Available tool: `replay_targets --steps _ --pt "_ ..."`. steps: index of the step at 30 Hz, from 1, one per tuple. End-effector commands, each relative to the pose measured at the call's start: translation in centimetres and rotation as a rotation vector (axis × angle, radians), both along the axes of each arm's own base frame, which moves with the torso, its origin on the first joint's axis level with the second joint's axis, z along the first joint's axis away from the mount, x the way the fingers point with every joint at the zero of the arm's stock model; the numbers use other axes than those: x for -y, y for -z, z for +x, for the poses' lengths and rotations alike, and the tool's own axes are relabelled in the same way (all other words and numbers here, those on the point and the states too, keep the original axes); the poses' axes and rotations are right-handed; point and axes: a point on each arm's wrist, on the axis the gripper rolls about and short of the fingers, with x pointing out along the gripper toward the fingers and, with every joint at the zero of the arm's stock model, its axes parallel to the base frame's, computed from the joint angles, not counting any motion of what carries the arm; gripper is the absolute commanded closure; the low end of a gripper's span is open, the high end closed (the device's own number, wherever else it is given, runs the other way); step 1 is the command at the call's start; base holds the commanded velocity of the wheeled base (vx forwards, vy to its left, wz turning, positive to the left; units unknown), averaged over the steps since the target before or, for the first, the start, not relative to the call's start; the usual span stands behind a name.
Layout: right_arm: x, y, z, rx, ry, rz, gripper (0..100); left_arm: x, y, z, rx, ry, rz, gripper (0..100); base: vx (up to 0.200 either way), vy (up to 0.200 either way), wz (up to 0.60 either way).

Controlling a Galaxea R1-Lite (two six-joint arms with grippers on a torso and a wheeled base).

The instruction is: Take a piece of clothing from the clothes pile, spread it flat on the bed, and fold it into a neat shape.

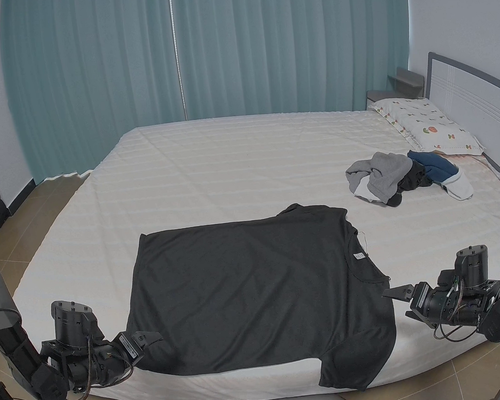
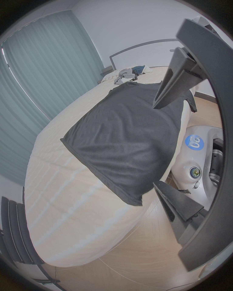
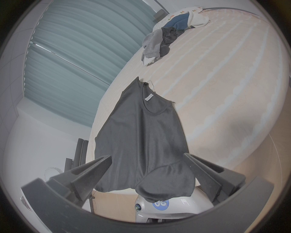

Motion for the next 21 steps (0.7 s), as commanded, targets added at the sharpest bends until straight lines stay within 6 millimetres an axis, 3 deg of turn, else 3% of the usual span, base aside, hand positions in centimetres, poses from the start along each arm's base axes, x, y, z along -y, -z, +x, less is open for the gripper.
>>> replay_targets --steps 1,8,21 --pt "0.0 0.1 0.0 -0.004 -0.001 0.0 0 -0.1 1.1 0.0 -0.057 -0.01 0.017 0 0.0 0.0 0.0" --pt "0.0 0.4 0.0 -0.019 0.0 0.001 0 -0.5 3.6 0.7 -0.125 -0.047 0.051 0 0.0 0.0 0.0" --pt "-0.3 0.4 -0.1 -0.023 -0.011 0.002 0 -1.2 6.0 0.7 -0.08 -0.072 0.097 0 0.0 0.0 0.0"
